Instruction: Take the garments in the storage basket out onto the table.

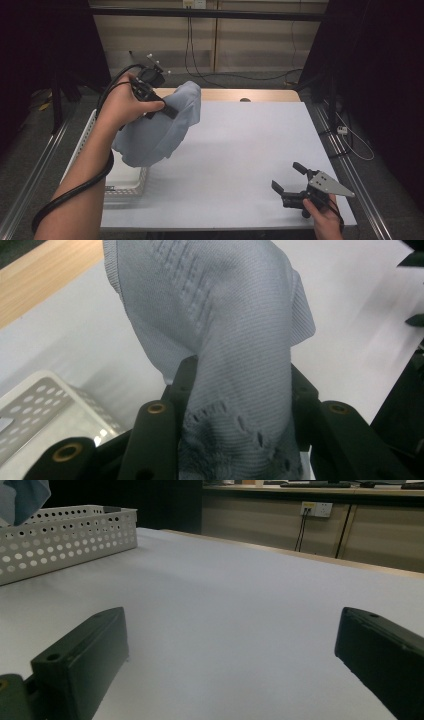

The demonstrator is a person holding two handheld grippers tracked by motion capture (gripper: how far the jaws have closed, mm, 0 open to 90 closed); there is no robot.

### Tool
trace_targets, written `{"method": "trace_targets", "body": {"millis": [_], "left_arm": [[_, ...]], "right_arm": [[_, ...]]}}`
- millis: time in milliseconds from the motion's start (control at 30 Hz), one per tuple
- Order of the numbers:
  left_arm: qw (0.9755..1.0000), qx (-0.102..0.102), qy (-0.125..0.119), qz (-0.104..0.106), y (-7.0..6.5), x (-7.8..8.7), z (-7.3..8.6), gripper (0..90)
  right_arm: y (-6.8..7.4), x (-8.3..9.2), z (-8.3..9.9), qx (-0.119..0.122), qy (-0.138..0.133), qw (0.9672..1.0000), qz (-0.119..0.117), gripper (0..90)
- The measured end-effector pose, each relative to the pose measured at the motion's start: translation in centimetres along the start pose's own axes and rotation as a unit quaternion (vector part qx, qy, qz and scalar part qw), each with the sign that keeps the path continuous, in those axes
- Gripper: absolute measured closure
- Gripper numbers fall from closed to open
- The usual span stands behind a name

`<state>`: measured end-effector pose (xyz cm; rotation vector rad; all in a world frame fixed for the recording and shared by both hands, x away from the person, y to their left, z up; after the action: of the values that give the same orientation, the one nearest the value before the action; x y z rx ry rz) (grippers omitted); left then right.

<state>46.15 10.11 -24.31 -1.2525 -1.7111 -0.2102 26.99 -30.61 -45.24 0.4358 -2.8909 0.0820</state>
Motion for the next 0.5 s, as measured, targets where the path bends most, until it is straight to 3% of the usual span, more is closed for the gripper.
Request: {"method": "trace_targets", "body": {"millis": [500], "left_arm": [[0.9998,-0.002,-0.02,0.007,-1.0,-1.4,-1.3,59.9]], "right_arm": [[0.1,0.0,0.0,0.0,0.0,1.0,-0.001,0.4]]}}
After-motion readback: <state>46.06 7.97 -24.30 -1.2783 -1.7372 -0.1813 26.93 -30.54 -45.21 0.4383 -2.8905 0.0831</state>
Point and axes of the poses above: each handheld gripper's, and its own axes: x roughly backward along the jaws, z roughly out of its underside, y roughly to its left, the point moved 2 cm from there along -x, roughly forward along the jaws, and after that the axes turned 15 degrees about z, right-handed, at the moved point
